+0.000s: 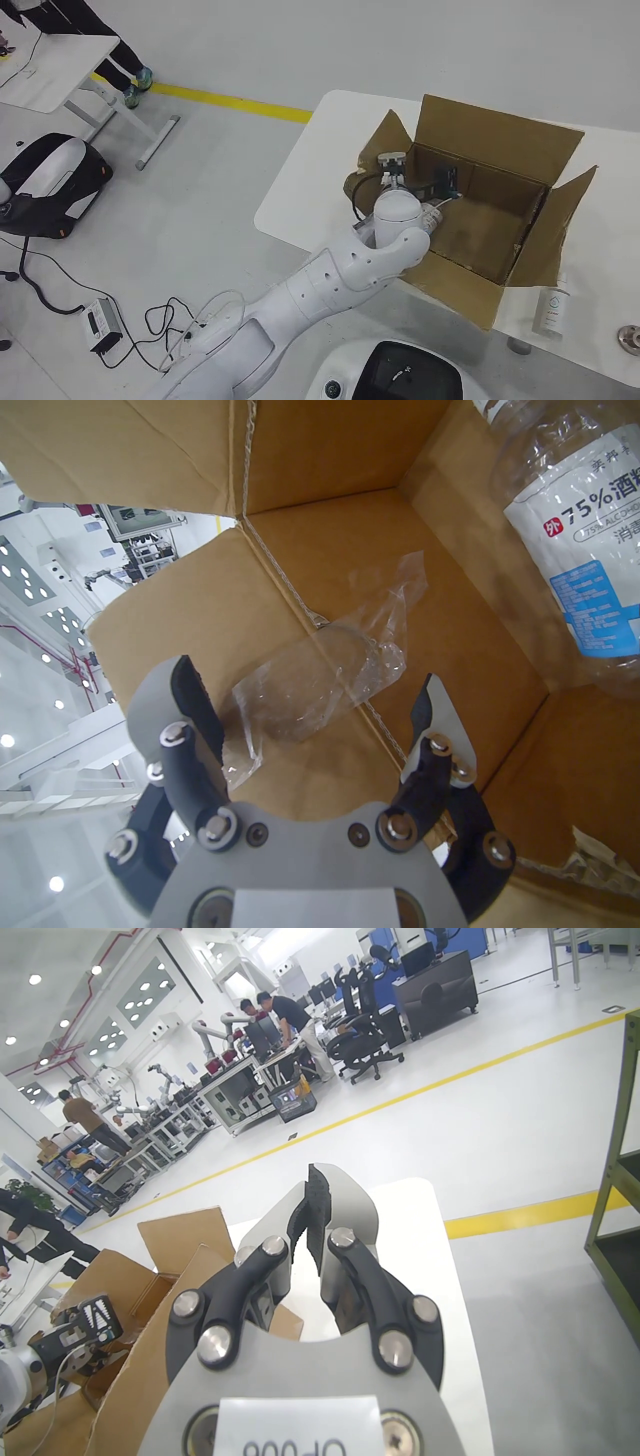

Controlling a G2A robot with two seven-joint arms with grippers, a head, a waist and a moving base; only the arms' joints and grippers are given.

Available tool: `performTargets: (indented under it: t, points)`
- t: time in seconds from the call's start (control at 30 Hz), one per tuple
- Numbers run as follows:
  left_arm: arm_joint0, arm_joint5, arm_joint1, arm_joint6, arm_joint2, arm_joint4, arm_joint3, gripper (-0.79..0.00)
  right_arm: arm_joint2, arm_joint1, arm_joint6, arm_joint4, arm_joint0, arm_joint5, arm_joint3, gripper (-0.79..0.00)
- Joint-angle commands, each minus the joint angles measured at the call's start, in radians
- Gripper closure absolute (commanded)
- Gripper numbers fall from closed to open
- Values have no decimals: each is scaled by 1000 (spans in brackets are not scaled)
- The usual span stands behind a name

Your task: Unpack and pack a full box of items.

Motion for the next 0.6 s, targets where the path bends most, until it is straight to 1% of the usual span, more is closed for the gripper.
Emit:
performTargets:
  t: [0.0,0.03,0.07,0.1,0.13,0.17,0.3,0.33,0.57]
  points:
    - [0,0,-3,2,-4,5,8,-249,-2,0,9,8,0,-6,-5,-372]
    - [0,1,-5,2,-6,7,10,-209,-3,1,11,7,-1,-8,-7,-382]
    - [0,0,-6,3,-8,9,11,-120,-4,1,10,10,-1,-8,-9,-391]
    - [0,1,-7,4,-11,11,13,-68,-5,1,11,12,-2,-8,-9,-437]
    - [0,-1,-8,4,-12,15,15,-25,-5,1,12,12,-2,-8,-10,-437]
    - [1,0,-10,5,-14,18,18,0,-6,1,11,14,-2,-7,-10,-437]
    - [2,-2,-15,8,-18,37,26,0,-4,1,7,22,-1,-3,-11,-409]
    - [3,-3,-16,9,-20,40,27,0,-3,1,5,23,0,-2,-10,-391]
    - [6,-10,-24,18,-32,60,23,0,-1,1,2,25,2,3,-6,-382]
